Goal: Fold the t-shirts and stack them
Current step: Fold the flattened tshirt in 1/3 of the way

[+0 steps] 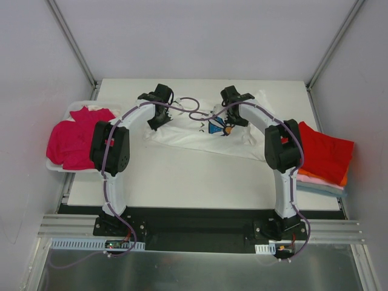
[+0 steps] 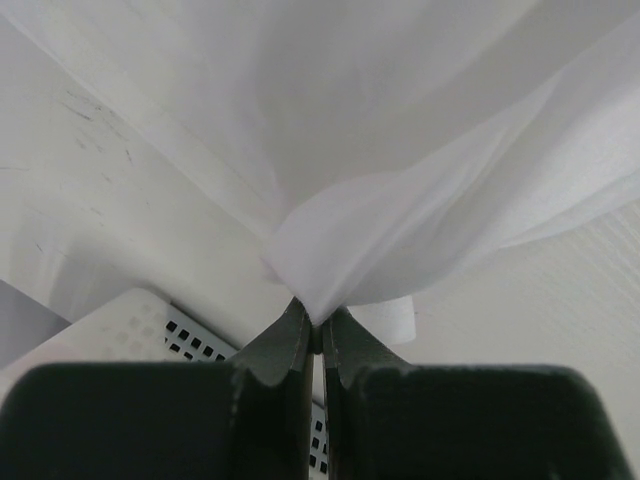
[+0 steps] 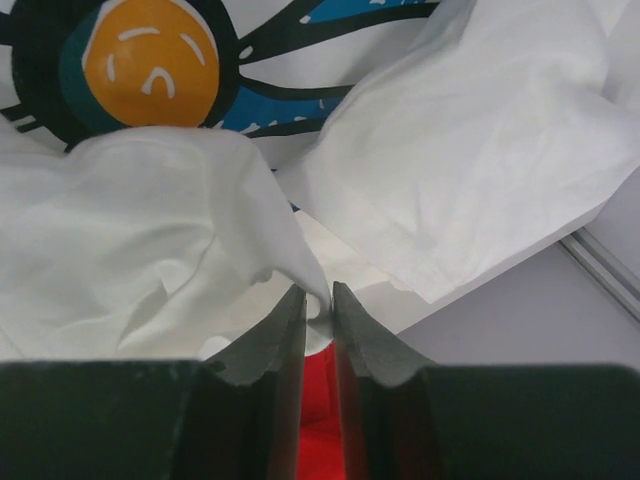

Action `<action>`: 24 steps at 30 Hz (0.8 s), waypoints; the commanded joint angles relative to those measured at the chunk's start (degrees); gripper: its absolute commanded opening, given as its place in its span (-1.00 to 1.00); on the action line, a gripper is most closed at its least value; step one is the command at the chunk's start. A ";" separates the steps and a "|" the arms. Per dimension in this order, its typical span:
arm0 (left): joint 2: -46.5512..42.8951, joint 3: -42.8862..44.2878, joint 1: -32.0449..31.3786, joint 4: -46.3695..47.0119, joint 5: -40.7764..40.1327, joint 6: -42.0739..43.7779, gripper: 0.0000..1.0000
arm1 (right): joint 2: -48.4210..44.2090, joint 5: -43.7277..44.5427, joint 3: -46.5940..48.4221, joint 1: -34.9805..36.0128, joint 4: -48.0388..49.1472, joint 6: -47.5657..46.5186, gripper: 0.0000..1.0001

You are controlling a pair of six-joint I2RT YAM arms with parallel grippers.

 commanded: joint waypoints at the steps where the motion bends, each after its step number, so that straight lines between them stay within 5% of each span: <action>1: 0.77 2.51 0.61 -1.23 -1.98 0.97 -1.00 | 0.13 1.88 0.34 -0.60 1.34 -0.78 -0.63; 14: 6.04 11.47 0.52 -1.14 -8.30 1.85 -0.98 | -0.30 3.90 0.52 -1.66 2.40 -0.96 -0.66; 20: 7.01 12.89 0.70 -1.14 -12.18 2.20 -0.71 | -1.01 4.96 0.17 -2.19 3.10 -1.39 -0.65; 24: 6.31 12.19 0.87 -1.14 -12.44 2.29 -0.28 | -1.10 5.04 0.17 -2.36 3.27 -1.39 -0.47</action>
